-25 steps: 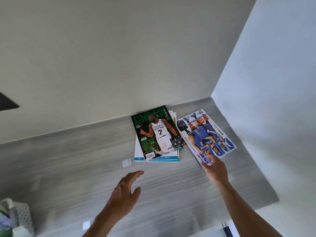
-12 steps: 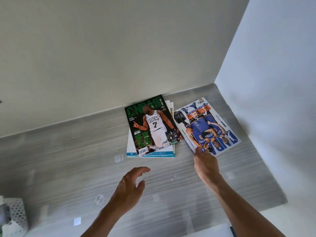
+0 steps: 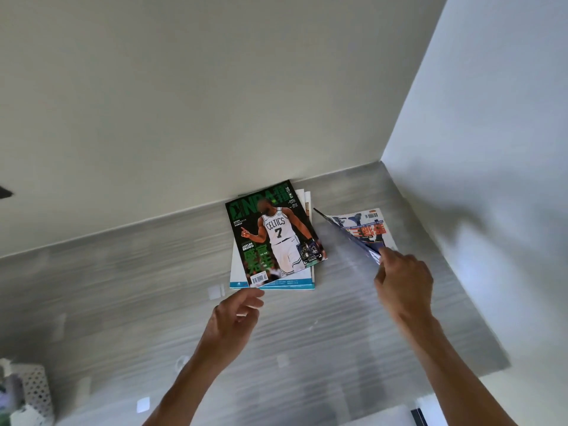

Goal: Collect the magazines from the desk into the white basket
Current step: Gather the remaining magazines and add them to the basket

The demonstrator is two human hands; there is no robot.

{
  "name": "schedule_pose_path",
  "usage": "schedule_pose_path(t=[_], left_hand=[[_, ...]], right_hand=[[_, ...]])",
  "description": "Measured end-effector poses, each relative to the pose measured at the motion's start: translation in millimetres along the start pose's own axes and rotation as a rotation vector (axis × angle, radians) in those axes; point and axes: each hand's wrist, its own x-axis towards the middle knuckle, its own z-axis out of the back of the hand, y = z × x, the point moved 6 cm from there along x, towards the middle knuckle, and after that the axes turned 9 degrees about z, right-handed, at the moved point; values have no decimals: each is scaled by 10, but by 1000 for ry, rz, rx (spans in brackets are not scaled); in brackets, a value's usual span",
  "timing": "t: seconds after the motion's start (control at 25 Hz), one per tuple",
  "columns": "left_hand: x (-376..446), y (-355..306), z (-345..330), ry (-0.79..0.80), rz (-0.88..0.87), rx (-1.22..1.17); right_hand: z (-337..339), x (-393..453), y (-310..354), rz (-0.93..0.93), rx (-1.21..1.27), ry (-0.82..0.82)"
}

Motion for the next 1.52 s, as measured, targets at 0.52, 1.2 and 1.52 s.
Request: schedule_pose_path(t=[0.52,1.2,1.52], left_hand=[[-240,-616,1000,224,-281,402],[-1883,2467,3984,-474,67,-615],[-2099,3528,5091,-817,149,-1103]], right_hand=[[1243,45,2087,760,548,256],[-553,-1312,5198,87,1621,1066],[-478,-1523,7146,351,1480,741]])
